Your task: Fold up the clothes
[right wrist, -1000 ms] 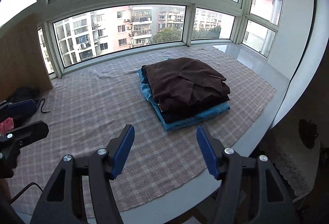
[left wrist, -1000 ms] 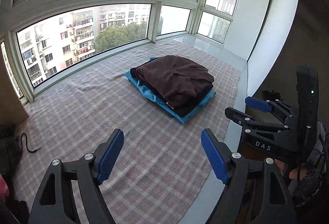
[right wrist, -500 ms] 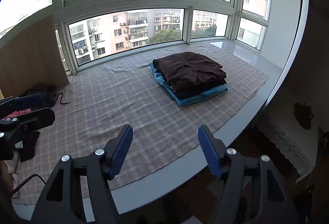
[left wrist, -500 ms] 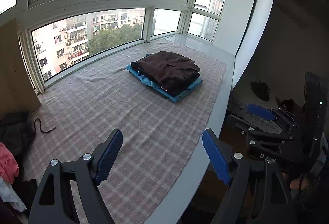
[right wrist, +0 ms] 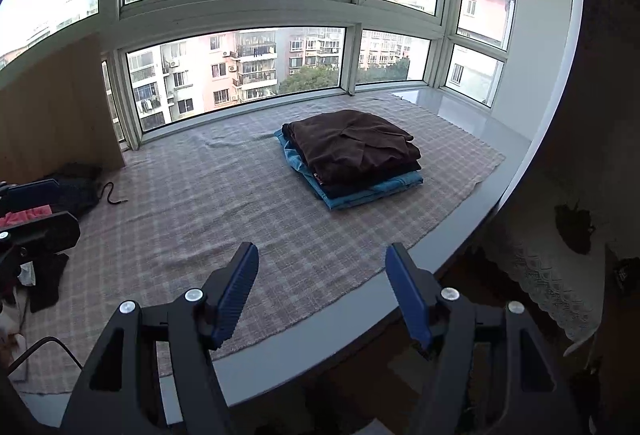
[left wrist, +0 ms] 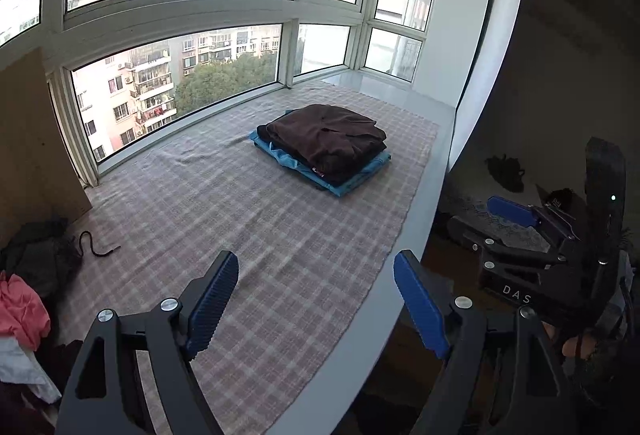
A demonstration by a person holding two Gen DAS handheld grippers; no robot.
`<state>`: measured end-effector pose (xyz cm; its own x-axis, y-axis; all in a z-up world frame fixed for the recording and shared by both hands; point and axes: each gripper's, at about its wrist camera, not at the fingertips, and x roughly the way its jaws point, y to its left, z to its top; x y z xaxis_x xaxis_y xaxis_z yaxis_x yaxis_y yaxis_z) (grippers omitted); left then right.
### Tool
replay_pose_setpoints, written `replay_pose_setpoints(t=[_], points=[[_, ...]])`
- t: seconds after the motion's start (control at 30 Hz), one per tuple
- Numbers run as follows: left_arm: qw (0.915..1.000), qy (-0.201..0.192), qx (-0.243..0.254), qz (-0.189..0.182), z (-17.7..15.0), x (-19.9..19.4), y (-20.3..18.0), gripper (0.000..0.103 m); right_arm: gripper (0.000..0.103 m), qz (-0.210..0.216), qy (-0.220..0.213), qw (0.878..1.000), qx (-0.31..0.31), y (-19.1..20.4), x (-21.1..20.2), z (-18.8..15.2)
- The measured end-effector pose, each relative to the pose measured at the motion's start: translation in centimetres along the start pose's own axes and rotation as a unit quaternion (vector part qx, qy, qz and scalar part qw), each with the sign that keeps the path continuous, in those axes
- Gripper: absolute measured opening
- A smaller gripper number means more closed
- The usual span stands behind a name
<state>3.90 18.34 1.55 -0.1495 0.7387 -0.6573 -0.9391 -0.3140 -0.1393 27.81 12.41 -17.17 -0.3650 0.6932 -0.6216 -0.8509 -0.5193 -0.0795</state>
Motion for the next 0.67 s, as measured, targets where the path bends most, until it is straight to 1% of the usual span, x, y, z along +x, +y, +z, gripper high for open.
replay_pose_setpoints(t=[0.13,0.33,0.5,0.6,0.67], points=[[0.9997,-0.002,0.01,-0.02,0.2,-0.4,-1.0,0.079,0.065,-0.003,0.001,1.0,0.0,-0.6,0.1,-0.1],[0.9993,0.0,0.02,-0.032,0.6,-0.4,-2.5,0.079,0.065,-0.008,0.002,1.0,0.001,-1.4,0.1,-0.3],[0.9989,0.001,0.016,-0.045,0.8,-0.5,-3.1,0.079,0.065,-0.008,0.004,1.0,0.003,-1.9,0.2,-0.4],[0.9987,-0.004,0.019,-0.048,1.0,-0.6,-3.4,0.081,0.065,-0.01,0.007,1.0,0.001,-1.9,0.4,-0.5],[0.9984,-0.015,0.024,-0.049,1.1,-0.9,-3.7,0.081,0.065,-0.011,0.007,1.0,0.0,-2.0,0.4,-0.5]])
